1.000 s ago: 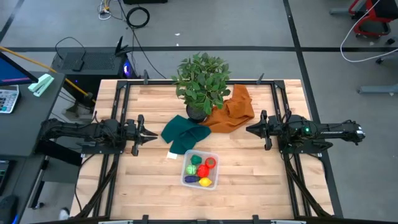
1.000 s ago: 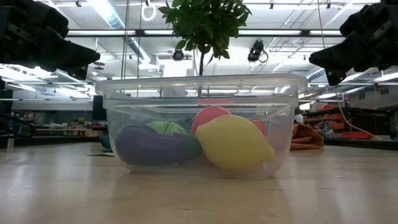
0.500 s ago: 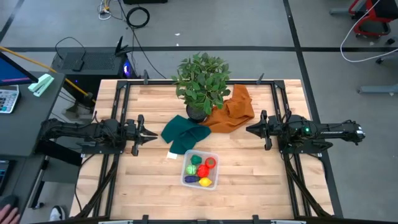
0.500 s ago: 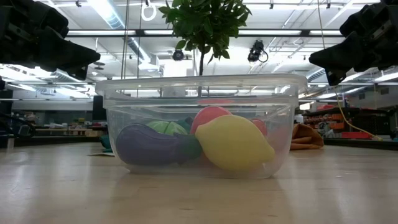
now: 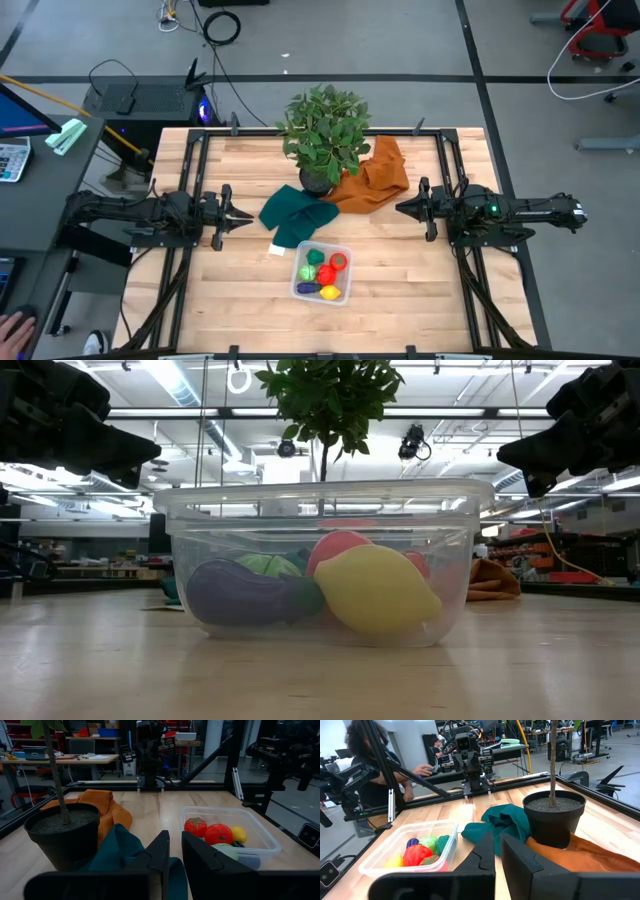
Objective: Pick and placing Produce into tupperware
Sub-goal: Return to Home Position
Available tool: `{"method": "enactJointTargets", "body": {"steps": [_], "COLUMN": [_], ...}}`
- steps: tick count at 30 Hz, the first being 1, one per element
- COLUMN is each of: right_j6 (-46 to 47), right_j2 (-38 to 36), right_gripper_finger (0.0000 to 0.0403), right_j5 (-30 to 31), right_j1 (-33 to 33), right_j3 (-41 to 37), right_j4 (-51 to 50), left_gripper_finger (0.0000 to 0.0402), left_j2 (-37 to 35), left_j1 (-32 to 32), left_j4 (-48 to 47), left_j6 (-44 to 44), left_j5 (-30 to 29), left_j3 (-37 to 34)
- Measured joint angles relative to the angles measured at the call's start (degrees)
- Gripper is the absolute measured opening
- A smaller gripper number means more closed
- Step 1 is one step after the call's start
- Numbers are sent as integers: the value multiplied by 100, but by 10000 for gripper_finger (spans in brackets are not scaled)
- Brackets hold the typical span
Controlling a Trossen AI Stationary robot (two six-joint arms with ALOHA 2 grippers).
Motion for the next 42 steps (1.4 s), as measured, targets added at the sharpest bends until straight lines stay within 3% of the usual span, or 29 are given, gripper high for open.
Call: {"method": "enactJointTargets", "body": {"steps": [42], "right_j6": [2], "right_j2": [1], "right_gripper_finger": [0], "right_j5": [0], "right_j1": [1], "right_j3": [0], "right_j4": [0], "left_gripper_finger": [54], "left_j2": [-2], "left_j1": [0], "left_j4": [0], "left_j6": [-2], "left_j5": [0], "left_j3": [0]}}
